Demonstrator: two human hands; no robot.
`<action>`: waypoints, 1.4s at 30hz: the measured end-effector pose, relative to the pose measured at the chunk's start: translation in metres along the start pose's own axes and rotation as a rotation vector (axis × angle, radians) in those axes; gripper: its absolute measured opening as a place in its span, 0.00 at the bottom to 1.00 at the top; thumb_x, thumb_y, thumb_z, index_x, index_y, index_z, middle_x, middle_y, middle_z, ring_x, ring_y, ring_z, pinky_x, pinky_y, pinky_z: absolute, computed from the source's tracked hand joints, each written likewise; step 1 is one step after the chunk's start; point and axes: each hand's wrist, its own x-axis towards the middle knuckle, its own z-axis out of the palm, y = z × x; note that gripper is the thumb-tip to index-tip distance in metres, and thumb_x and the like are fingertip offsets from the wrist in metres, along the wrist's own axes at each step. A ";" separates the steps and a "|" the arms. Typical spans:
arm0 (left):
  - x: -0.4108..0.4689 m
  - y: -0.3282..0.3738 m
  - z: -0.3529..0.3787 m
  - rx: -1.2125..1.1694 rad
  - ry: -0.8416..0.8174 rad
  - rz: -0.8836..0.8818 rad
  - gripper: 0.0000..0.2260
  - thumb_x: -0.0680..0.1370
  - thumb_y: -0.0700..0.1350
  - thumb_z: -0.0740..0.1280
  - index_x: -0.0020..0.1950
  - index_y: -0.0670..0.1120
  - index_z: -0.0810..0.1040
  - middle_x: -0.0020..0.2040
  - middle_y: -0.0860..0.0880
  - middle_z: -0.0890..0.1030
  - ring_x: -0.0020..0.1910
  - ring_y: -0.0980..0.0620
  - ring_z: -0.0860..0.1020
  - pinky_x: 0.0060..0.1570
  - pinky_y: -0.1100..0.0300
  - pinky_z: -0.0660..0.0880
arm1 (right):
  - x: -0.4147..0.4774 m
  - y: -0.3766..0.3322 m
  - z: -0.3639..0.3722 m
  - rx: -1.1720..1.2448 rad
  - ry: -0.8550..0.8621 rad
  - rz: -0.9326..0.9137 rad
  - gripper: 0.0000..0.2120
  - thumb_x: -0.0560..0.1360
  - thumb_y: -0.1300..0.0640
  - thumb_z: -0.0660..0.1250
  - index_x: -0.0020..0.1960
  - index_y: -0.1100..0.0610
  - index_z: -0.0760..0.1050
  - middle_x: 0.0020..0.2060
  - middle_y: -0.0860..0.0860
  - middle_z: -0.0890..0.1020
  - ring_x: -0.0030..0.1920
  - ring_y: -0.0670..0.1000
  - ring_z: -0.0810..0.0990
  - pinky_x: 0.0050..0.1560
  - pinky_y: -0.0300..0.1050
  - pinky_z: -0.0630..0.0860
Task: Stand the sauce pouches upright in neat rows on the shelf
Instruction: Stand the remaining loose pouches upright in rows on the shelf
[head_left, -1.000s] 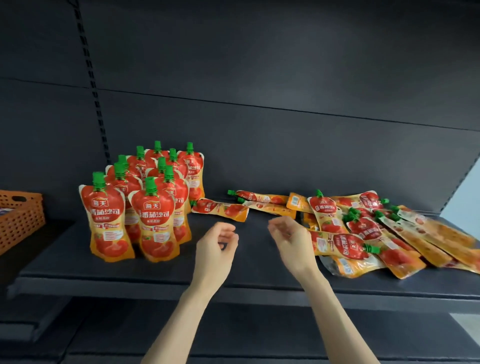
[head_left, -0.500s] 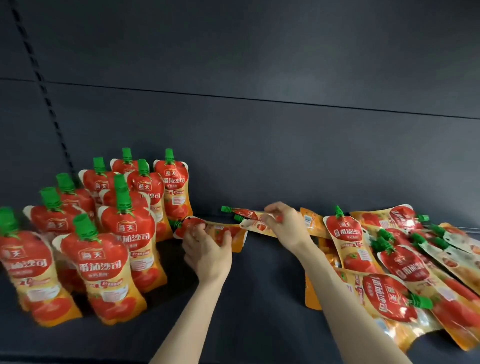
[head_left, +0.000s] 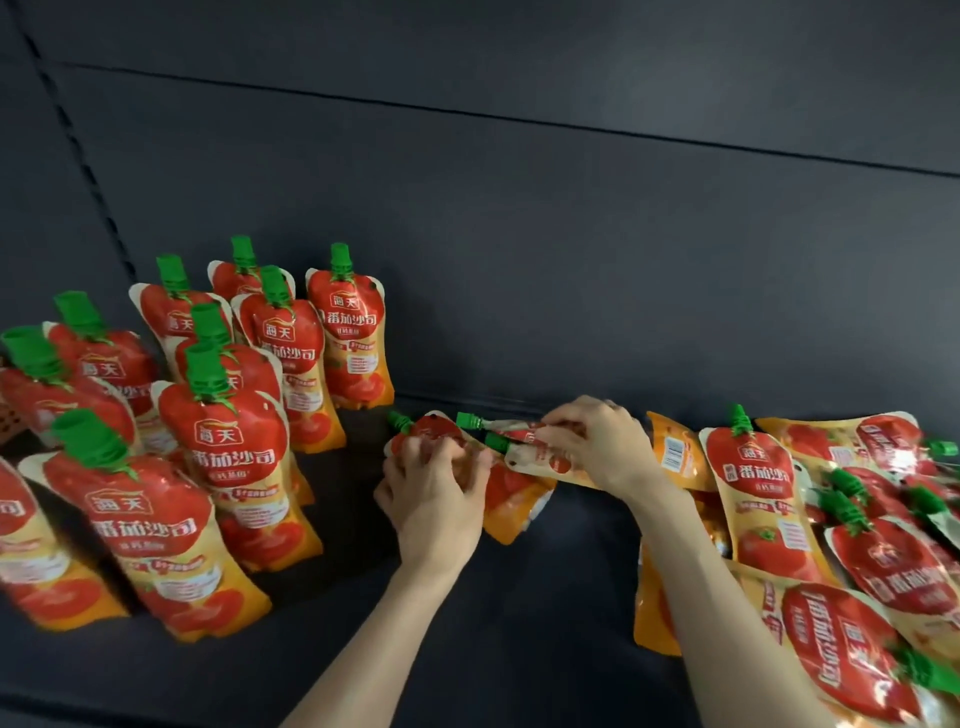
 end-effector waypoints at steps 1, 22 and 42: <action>0.000 0.000 0.000 -0.023 0.011 -0.006 0.16 0.75 0.60 0.63 0.53 0.50 0.76 0.63 0.47 0.70 0.66 0.42 0.64 0.62 0.45 0.62 | -0.003 0.000 0.000 0.015 0.010 -0.013 0.12 0.75 0.46 0.65 0.53 0.51 0.81 0.50 0.49 0.80 0.53 0.52 0.77 0.53 0.50 0.74; 0.025 0.019 -0.049 -0.821 0.016 0.016 0.33 0.68 0.38 0.76 0.70 0.50 0.67 0.61 0.54 0.76 0.58 0.58 0.76 0.54 0.62 0.75 | -0.006 -0.004 -0.013 0.806 0.229 0.137 0.09 0.80 0.50 0.57 0.52 0.51 0.74 0.46 0.44 0.81 0.48 0.43 0.80 0.44 0.36 0.78; 0.094 0.015 -0.027 -0.944 -0.144 0.174 0.06 0.78 0.44 0.65 0.55 0.50 0.75 0.50 0.55 0.81 0.50 0.60 0.80 0.45 0.67 0.76 | 0.011 -0.020 0.015 0.759 0.246 0.249 0.22 0.73 0.58 0.70 0.61 0.54 0.63 0.54 0.46 0.75 0.54 0.45 0.75 0.50 0.35 0.73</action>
